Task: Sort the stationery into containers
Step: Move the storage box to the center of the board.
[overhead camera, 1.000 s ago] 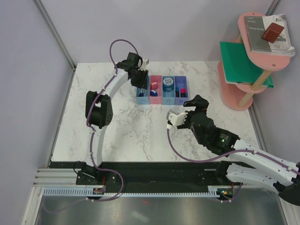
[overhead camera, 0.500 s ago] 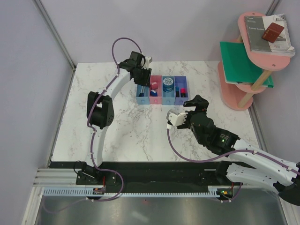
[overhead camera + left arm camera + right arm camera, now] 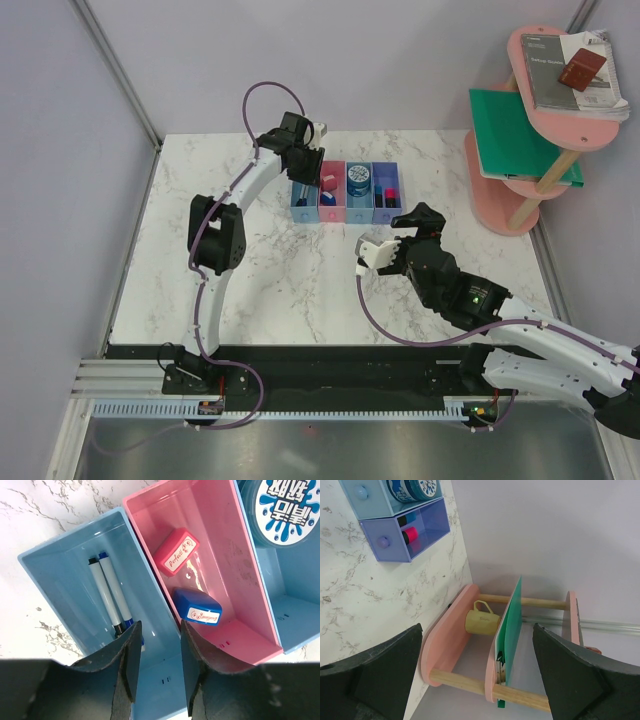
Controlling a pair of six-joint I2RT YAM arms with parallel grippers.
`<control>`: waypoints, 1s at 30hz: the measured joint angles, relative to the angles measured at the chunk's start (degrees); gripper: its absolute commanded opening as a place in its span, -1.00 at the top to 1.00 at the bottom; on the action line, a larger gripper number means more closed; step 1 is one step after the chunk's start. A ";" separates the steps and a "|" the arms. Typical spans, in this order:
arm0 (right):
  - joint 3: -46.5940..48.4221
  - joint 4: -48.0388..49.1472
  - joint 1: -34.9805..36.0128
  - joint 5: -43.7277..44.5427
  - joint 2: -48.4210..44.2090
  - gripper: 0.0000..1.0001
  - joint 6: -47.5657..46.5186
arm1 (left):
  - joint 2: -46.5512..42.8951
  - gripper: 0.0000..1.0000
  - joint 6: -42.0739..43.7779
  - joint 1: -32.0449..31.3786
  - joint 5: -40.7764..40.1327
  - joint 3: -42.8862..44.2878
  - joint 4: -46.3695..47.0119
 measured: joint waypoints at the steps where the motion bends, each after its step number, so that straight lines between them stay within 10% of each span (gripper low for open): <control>1: 0.00 0.00 0.00 0.00 0.00 -0.96 0.00 | 0.00 0.15 0.00 0.00 -0.11 -0.04 0.13; 30: 0.00 -0.04 0.00 0.00 0.00 -0.96 0.00 | -3.54 0.17 2.45 -0.04 -1.20 -3.39 4.37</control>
